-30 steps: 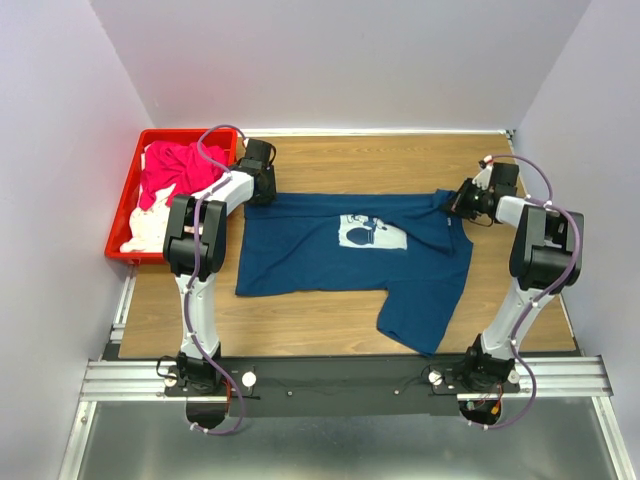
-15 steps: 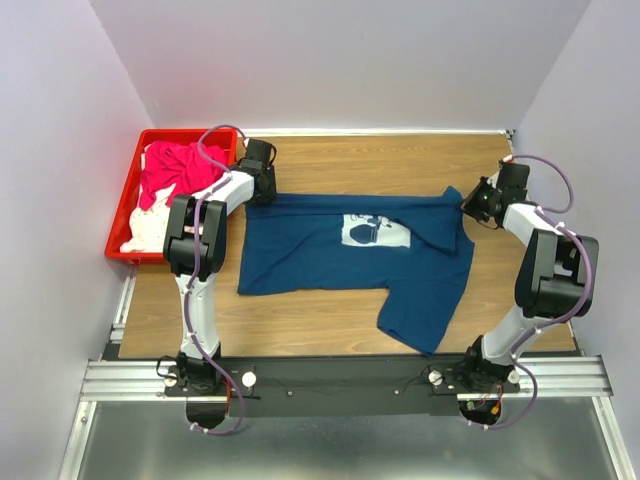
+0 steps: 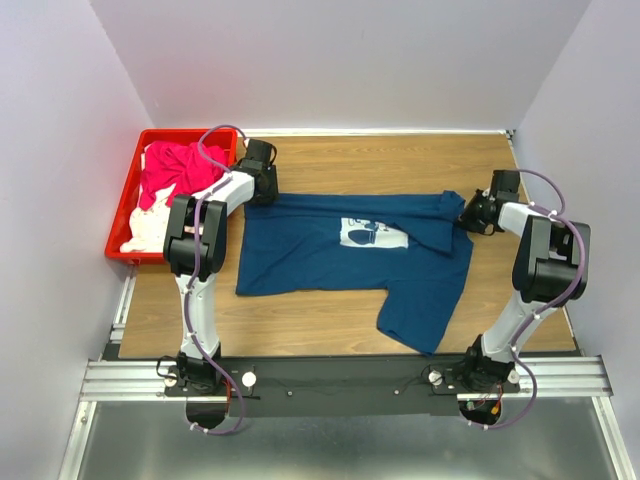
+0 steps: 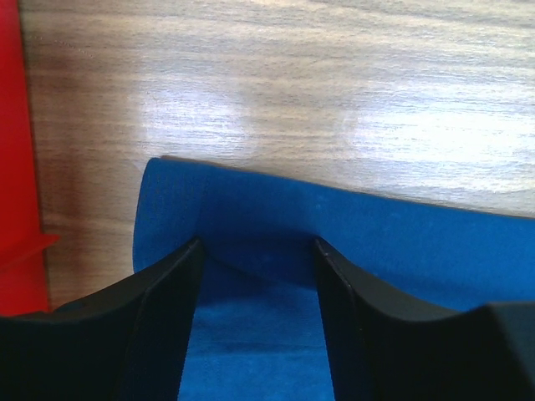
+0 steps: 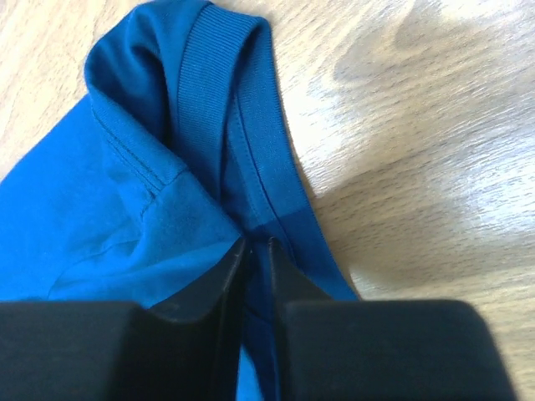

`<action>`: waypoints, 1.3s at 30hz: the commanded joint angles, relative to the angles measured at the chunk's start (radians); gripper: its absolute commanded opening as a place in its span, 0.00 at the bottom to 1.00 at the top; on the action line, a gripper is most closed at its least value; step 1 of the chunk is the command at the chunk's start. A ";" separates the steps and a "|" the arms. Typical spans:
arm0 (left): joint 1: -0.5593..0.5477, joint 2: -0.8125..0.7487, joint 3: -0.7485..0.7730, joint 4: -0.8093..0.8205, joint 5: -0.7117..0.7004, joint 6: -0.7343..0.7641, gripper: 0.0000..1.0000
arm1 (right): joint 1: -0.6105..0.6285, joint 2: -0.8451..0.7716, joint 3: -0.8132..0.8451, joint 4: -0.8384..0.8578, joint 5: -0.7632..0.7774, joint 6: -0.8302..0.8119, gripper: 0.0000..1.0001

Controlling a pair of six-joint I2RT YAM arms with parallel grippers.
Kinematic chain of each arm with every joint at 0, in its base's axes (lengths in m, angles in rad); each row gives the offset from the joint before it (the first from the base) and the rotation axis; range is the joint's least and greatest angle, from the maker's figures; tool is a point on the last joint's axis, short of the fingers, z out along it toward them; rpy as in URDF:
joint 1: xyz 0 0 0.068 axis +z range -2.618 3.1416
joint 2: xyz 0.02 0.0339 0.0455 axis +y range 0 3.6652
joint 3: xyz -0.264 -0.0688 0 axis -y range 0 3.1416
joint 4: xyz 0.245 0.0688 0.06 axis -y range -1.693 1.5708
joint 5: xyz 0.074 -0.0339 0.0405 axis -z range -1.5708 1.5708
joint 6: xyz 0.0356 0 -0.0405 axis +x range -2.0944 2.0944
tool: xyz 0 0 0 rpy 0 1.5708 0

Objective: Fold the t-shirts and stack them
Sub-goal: Fold the tshirt

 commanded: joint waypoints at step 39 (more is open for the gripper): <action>0.005 0.011 -0.041 -0.040 -0.046 0.014 0.64 | 0.021 0.299 0.440 -0.071 -0.273 -0.084 0.18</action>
